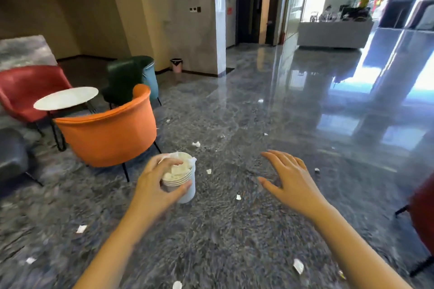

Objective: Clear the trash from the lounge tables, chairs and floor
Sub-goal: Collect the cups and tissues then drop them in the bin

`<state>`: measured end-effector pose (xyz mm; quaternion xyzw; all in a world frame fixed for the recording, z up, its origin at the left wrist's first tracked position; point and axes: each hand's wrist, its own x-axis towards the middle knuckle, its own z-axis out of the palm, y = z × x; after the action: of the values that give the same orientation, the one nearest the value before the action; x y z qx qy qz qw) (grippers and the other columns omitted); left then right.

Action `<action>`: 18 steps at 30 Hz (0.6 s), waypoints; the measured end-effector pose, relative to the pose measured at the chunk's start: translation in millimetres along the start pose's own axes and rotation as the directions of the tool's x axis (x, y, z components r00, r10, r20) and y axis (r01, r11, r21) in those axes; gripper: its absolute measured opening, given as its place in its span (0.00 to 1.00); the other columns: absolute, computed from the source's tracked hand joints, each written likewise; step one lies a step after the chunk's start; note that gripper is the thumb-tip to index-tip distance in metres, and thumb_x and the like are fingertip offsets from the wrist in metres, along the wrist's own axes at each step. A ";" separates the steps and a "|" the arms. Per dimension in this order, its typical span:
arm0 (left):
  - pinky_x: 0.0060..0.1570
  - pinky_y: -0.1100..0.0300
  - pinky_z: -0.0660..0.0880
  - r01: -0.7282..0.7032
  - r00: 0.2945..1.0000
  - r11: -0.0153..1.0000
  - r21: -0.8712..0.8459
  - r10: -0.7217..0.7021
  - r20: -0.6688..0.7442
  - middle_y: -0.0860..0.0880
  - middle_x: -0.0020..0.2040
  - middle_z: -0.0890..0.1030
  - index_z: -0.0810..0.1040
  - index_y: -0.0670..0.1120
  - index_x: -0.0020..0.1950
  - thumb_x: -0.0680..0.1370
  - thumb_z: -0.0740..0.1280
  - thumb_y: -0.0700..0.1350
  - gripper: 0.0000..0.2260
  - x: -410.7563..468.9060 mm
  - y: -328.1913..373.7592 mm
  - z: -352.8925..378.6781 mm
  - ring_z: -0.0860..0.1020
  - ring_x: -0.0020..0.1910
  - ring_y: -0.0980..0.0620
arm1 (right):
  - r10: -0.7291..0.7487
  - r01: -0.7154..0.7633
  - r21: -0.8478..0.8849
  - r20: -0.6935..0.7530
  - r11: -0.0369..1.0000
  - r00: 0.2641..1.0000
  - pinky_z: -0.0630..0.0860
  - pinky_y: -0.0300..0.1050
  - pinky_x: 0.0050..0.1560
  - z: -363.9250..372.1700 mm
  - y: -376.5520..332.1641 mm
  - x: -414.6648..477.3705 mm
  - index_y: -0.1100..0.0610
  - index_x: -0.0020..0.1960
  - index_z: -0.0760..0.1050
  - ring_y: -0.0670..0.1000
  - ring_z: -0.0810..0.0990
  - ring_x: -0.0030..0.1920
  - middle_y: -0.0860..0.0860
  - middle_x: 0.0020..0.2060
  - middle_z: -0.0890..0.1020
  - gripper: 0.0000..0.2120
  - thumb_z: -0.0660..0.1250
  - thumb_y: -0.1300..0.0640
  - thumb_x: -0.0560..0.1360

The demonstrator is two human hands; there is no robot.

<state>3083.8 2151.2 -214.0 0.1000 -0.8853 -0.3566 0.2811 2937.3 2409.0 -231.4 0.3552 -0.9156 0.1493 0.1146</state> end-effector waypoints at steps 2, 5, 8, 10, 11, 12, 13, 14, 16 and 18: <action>0.46 0.81 0.63 -0.047 0.999 0.999 -0.018 0.047 0.023 0.51 0.57 0.73 0.80 0.48 0.53 0.66 0.77 0.38 0.17 71.6 -11.0 29.4 0.72 0.54 0.54 | 0.019 -0.019 -0.005 -0.052 1.000 0.998 0.57 0.46 0.68 4.6 25.7 60.7 0.52 0.72 0.62 0.49 0.63 0.70 0.47 0.70 0.67 0.28 0.59 0.40 0.76; 0.47 0.81 0.62 -0.108 0.994 0.993 -0.052 0.109 0.028 0.49 0.57 0.74 0.79 0.50 0.52 0.66 0.77 0.39 0.17 177.2 -36.8 80.2 0.73 0.54 0.53 | 0.026 -0.028 -0.021 -0.090 0.999 0.996 0.57 0.46 0.68 28.6 64.5 161.6 0.52 0.72 0.61 0.50 0.63 0.70 0.48 0.69 0.67 0.28 0.59 0.41 0.76; 0.48 0.81 0.61 -0.155 0.988 0.987 -0.049 0.156 0.015 0.49 0.55 0.73 0.75 0.56 0.50 0.66 0.77 0.38 0.20 276.9 -71.2 129.0 0.72 0.53 0.55 | 0.012 -0.016 -0.066 -0.059 0.998 0.998 0.57 0.46 0.68 66.9 102.9 268.4 0.51 0.73 0.59 0.50 0.62 0.71 0.48 0.71 0.65 0.28 0.56 0.40 0.77; 0.47 0.81 0.62 -0.163 0.987 0.986 -0.029 0.163 0.009 0.51 0.53 0.73 0.74 0.58 0.48 0.66 0.77 0.37 0.21 344.2 -95.5 151.2 0.72 0.50 0.58 | 0.008 -0.011 -0.071 -0.042 0.997 0.999 0.57 0.46 0.68 88.9 127.2 343.6 0.51 0.73 0.58 0.50 0.62 0.71 0.47 0.71 0.65 0.28 0.56 0.40 0.77; 0.47 0.81 0.62 -0.155 0.988 0.988 -0.010 0.155 0.011 0.53 0.52 0.72 0.74 0.58 0.48 0.65 0.77 0.37 0.21 377.9 -108.2 158.8 0.72 0.49 0.60 | 0.007 -0.009 -0.068 -0.033 0.998 0.999 0.57 0.46 0.68 97.5 137.8 381.6 0.51 0.73 0.58 0.50 0.62 0.71 0.47 0.71 0.65 0.28 0.56 0.40 0.77; 0.47 0.82 0.61 -0.143 0.990 0.990 0.016 0.143 0.014 0.54 0.52 0.71 0.76 0.56 0.48 0.65 0.77 0.38 0.19 410.6 -121.7 164.1 0.72 0.49 0.60 | 0.004 -0.005 -0.062 -0.024 0.998 1.000 0.58 0.47 0.68 105.5 146.2 418.7 0.51 0.73 0.58 0.50 0.62 0.70 0.47 0.71 0.65 0.29 0.55 0.40 0.77; 0.47 0.82 0.61 -0.128 0.992 0.991 0.044 0.128 0.010 0.55 0.52 0.71 0.78 0.54 0.49 0.65 0.77 0.39 0.17 442.8 -135.3 167.1 0.71 0.49 0.60 | -0.001 0.000 -0.056 -0.015 0.998 1.000 0.59 0.47 0.68 112.7 152.9 455.8 0.51 0.73 0.58 0.51 0.62 0.70 0.48 0.71 0.65 0.29 0.55 0.39 0.77; 0.47 0.82 0.61 -0.110 0.994 0.992 0.067 0.111 -0.004 0.55 0.52 0.71 0.78 0.52 0.49 0.66 0.77 0.40 0.16 474.3 -148.6 168.1 0.71 0.49 0.60 | -0.010 0.010 -0.047 -0.010 0.999 1.000 0.60 0.47 0.67 118.9 157.9 493.4 0.51 0.73 0.58 0.51 0.64 0.70 0.48 0.70 0.65 0.29 0.55 0.39 0.77; 0.48 0.80 0.62 -0.067 0.997 0.992 0.105 0.071 -0.034 0.56 0.53 0.71 0.77 0.54 0.49 0.67 0.76 0.42 0.15 530.7 -175.9 166.7 0.71 0.50 0.60 | -0.039 0.038 -0.014 -0.005 0.999 0.999 0.63 0.48 0.65 131.2 161.7 566.5 0.52 0.72 0.59 0.52 0.67 0.67 0.49 0.68 0.68 0.28 0.54 0.39 0.78; 0.52 0.72 0.66 -0.006 0.998 0.988 0.152 0.015 -0.058 0.52 0.55 0.73 0.78 0.51 0.51 0.67 0.76 0.42 0.15 577.0 -207.5 164.8 0.73 0.52 0.56 | -0.078 0.077 0.022 0.011 0.997 0.997 0.66 0.49 0.63 148.6 160.4 631.5 0.52 0.72 0.61 0.54 0.70 0.65 0.50 0.65 0.72 0.26 0.55 0.40 0.78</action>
<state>2510.9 1877.6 -207.4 0.1267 -0.9017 -0.2838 0.3006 2356.5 2079.9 -200.7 0.3925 -0.9002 0.1525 0.1113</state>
